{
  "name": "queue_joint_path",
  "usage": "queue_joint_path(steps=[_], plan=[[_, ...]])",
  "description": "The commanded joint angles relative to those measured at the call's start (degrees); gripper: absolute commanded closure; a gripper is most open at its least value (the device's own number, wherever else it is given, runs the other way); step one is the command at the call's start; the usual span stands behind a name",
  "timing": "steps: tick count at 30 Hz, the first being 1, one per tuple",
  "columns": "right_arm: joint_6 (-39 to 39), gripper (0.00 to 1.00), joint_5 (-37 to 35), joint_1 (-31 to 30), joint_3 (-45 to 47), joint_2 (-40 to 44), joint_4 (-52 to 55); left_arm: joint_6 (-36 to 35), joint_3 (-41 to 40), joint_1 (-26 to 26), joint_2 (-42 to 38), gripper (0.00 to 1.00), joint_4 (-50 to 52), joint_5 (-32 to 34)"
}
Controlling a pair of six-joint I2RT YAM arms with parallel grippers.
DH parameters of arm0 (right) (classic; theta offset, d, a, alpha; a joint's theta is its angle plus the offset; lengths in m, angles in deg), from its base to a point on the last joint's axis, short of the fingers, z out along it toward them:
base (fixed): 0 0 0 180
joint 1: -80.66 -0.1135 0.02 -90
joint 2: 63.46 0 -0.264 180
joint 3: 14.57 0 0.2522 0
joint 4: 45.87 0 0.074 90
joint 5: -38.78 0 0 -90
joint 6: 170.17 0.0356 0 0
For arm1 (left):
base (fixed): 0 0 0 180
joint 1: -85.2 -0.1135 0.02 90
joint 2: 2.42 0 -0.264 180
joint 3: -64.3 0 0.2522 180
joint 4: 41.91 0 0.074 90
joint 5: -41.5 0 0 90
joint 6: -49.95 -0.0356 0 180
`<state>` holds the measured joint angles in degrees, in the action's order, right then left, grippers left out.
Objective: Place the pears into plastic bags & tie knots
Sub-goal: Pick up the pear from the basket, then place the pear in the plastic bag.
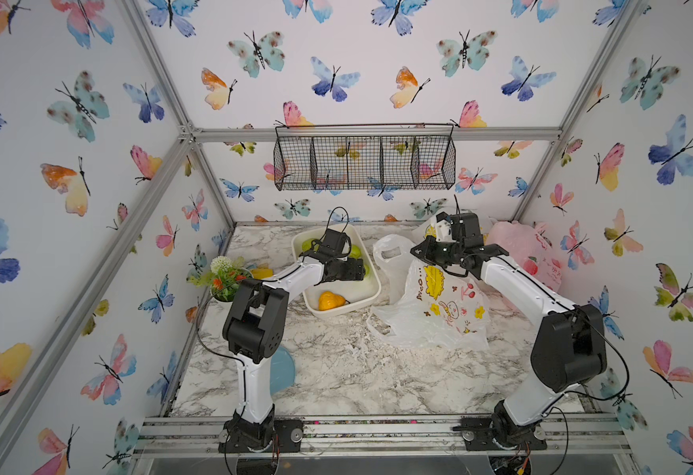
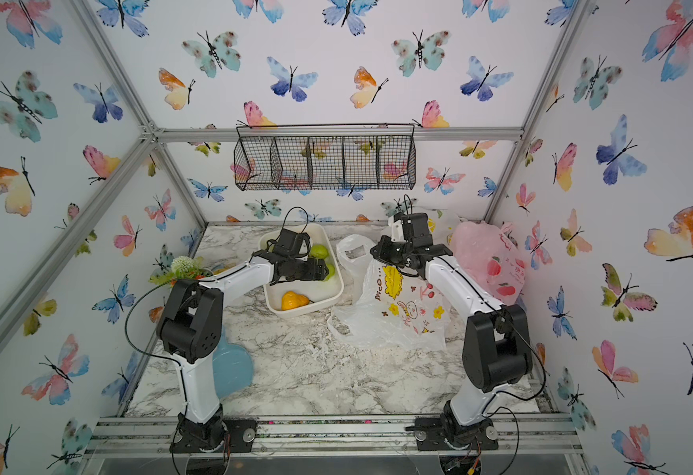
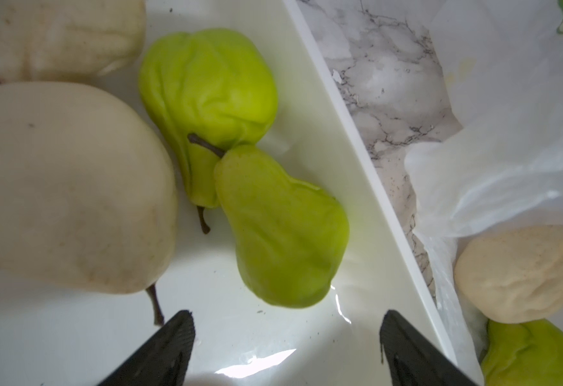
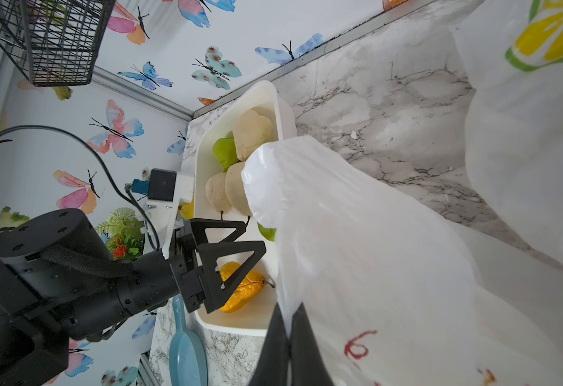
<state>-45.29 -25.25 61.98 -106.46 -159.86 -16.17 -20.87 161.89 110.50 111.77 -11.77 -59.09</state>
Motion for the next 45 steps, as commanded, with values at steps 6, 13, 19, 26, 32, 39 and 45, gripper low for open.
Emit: queue_joint_path(steps=[6, 13, 19, 26, 32, 39, 45], plan=[[-0.8, 0.94, 0.2, 0.3, 0.9, 1.5, -0.1, 5.1, 5.3, 0.2, 8.6, 0.16, -3.5, -1.3], [-0.7, 0.94, 0.2, 0.3, 1.2, 1.7, -0.1, 5.7, 3.1, -0.1, 5.2, 0.35, -6.4, -3.3], [-0.9, 0.94, -0.5, 0.3, 1.5, 1.9, -0.3, 3.4, -4.1, -0.8, -8.6, 0.44, -5.7, -6.0], [-0.9, 0.94, -0.1, 0.3, 0.6, 1.2, -0.6, 5.4, -13.8, 5.9, -17.7, 0.46, -8.3, -12.8], [-0.8, 0.94, 0.4, 0.3, -0.3, 0.9, -0.1, 5.6, -6.1, 11.0, -7.6, 0.44, -16.6, -14.2], [-1.8, 0.94, -1.3, 0.3, -1.2, 1.7, 1.5, 5.4, 3.8, 14.5, 5.8, 0.38, -20.8, -21.8], [-2.0, 0.94, -1.7, 0.4, -0.7, 1.6, 1.2, 3.2, 6.3, 16.7, 8.0, 0.21, -20.7, -28.5]])
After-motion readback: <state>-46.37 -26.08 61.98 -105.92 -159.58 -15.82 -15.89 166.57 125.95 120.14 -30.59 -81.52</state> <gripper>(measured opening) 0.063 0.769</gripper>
